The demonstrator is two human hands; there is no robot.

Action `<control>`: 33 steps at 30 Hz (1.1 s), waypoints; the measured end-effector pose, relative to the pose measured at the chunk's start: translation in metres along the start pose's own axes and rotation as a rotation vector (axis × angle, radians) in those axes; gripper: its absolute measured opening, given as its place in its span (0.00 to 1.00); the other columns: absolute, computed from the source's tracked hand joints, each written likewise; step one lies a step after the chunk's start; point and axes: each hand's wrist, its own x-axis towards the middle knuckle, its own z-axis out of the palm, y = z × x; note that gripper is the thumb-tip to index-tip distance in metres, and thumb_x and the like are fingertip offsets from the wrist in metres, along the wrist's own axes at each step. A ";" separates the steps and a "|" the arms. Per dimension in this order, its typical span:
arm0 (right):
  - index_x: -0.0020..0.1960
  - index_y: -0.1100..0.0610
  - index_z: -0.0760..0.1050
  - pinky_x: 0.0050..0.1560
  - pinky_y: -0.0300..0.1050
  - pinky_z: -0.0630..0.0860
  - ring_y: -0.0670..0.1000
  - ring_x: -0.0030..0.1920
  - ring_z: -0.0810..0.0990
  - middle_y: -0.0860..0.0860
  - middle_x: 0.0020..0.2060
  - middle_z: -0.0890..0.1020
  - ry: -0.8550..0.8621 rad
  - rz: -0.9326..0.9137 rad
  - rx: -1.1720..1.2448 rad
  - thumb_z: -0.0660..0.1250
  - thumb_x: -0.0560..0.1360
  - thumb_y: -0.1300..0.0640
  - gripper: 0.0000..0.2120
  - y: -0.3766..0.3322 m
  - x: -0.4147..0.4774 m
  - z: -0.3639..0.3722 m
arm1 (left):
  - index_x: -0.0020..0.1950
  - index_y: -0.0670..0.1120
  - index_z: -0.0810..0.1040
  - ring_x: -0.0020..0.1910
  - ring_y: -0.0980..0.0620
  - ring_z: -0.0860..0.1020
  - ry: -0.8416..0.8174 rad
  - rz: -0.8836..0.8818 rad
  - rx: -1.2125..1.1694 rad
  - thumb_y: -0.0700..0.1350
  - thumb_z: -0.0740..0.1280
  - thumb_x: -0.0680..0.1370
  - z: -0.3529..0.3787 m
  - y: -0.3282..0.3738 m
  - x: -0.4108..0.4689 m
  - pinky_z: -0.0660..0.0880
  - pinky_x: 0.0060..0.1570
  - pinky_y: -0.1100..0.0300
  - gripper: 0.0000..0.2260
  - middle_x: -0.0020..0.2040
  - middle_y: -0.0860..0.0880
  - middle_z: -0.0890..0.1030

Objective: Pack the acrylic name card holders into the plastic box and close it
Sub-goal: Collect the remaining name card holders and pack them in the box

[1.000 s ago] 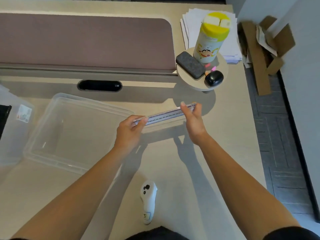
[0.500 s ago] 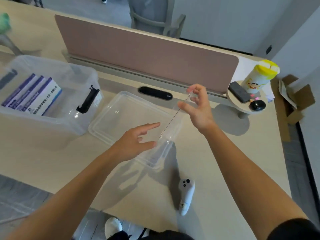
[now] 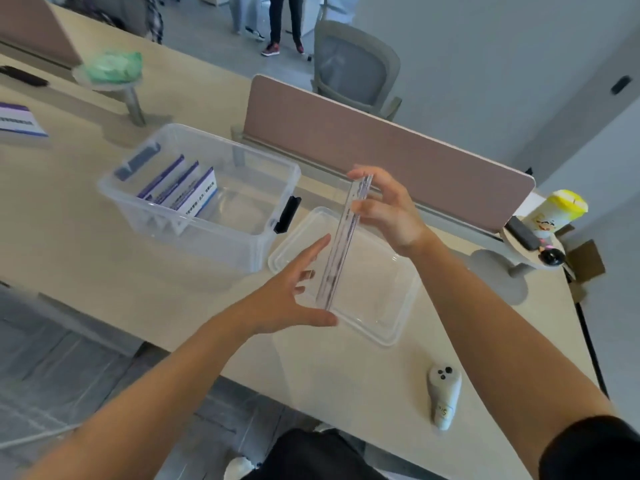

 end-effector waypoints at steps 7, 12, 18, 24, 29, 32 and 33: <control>0.61 0.45 0.76 0.62 0.65 0.76 0.46 0.60 0.76 0.48 0.66 0.71 -0.037 0.048 -0.011 0.70 0.70 0.48 0.20 -0.005 0.055 0.048 | 0.65 0.81 0.58 0.68 0.56 0.68 0.121 0.023 -0.125 0.49 0.76 0.71 -0.044 -0.013 -0.005 0.72 0.63 0.55 0.38 0.70 0.67 0.62; 0.73 0.41 0.63 0.70 0.65 0.68 0.52 0.73 0.67 0.43 0.74 0.64 -0.085 0.009 -0.022 0.69 0.72 0.37 0.33 0.014 0.107 0.067 | 0.71 0.72 0.61 0.70 0.54 0.68 0.168 0.012 -0.170 0.50 0.76 0.71 -0.089 -0.016 0.021 0.71 0.66 0.49 0.36 0.74 0.59 0.65; 0.75 0.31 0.51 0.60 0.58 0.76 0.29 0.59 0.69 0.35 0.76 0.53 -0.135 0.082 0.110 0.70 0.76 0.47 0.37 0.035 0.167 0.083 | 0.71 0.72 0.61 0.72 0.49 0.67 0.163 -0.082 -0.204 0.55 0.75 0.67 -0.144 -0.012 0.061 0.69 0.68 0.42 0.37 0.76 0.53 0.64; 0.73 0.35 0.59 0.45 0.51 0.81 0.52 0.60 0.75 0.43 0.72 0.64 -0.098 0.285 0.279 0.70 0.69 0.47 0.36 0.047 0.213 0.099 | 0.71 0.76 0.52 0.66 0.54 0.72 0.013 -0.213 0.004 0.55 0.81 0.61 -0.189 -0.027 0.080 0.77 0.60 0.53 0.50 0.75 0.57 0.57; 0.73 0.38 0.60 0.42 0.54 0.83 0.58 0.61 0.75 0.48 0.69 0.68 -0.065 0.367 0.342 0.72 0.67 0.49 0.38 0.052 0.242 0.129 | 0.71 0.74 0.58 0.57 0.54 0.76 0.077 -0.225 0.036 0.51 0.82 0.63 -0.229 -0.053 0.085 0.81 0.51 0.52 0.46 0.70 0.58 0.63; 0.71 0.38 0.62 0.41 0.54 0.82 0.61 0.62 0.75 0.50 0.69 0.68 -0.058 0.392 0.351 0.74 0.62 0.45 0.40 0.047 0.256 0.154 | 0.70 0.74 0.59 0.55 0.55 0.76 0.026 -0.186 0.068 0.52 0.81 0.64 -0.263 -0.064 0.078 0.81 0.51 0.52 0.44 0.68 0.58 0.64; 0.70 0.38 0.62 0.41 0.55 0.81 0.62 0.62 0.74 0.51 0.69 0.68 -0.047 0.409 0.365 0.74 0.61 0.44 0.40 0.045 0.260 0.162 | 0.69 0.74 0.59 0.55 0.55 0.76 0.001 -0.174 0.084 0.52 0.81 0.64 -0.276 -0.068 0.075 0.81 0.51 0.52 0.43 0.69 0.58 0.64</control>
